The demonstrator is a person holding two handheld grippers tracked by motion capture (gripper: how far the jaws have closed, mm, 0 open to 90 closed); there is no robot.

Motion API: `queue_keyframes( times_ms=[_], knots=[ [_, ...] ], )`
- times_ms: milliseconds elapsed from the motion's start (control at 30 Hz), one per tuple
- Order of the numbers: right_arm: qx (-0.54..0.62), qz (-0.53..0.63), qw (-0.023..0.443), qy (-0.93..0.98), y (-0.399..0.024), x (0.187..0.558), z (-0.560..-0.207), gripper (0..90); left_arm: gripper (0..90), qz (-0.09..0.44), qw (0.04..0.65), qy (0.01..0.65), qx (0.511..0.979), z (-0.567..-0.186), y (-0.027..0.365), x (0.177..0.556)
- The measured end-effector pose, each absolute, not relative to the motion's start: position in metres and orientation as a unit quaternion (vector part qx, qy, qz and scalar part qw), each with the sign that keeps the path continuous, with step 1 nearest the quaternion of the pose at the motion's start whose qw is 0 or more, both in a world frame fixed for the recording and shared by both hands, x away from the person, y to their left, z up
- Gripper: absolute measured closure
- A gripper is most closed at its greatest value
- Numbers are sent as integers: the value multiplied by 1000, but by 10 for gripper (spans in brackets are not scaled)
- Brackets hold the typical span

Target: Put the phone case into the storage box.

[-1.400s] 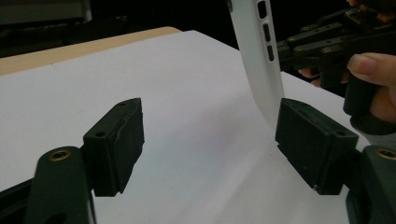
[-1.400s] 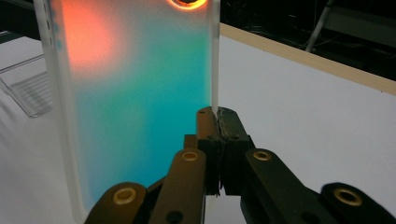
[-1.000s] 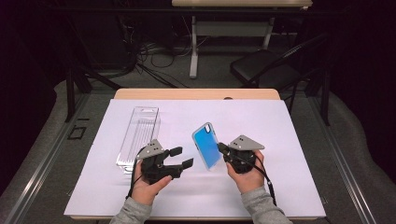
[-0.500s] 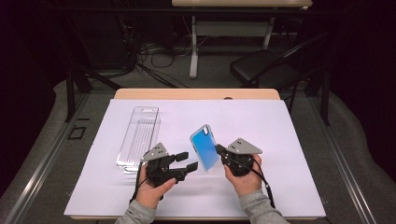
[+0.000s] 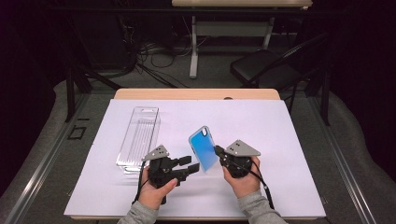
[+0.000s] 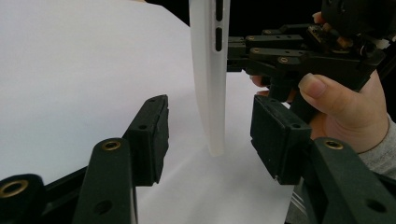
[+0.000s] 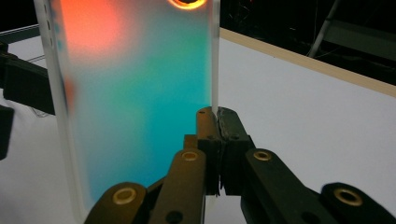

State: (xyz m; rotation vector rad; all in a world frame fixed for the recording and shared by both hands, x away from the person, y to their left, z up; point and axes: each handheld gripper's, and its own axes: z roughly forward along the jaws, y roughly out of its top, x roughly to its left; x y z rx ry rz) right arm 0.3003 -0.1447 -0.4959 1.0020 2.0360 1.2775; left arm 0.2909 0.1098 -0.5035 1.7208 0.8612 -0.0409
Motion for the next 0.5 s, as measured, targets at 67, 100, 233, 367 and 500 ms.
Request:
queue_keyframes(
  times_ms=[67,100,233,367,500],
  knots=[
    [370,475,266,753,-144,300,-496,892,496,-27,574,371,730,-504,110,291],
    [370,474,266,753,-144,299,-496,892,505,-31,574,373,728,-504,110,291],
    [367,474,266,755,-143,299,-497,891,546,-39,574,380,725,-504,109,291],
    [366,473,264,757,-142,299,-497,892,586,-42,572,381,725,-504,109,292],
    [364,474,264,757,-141,299,-498,892,628,-50,572,380,725,-505,108,293]
  ],
)
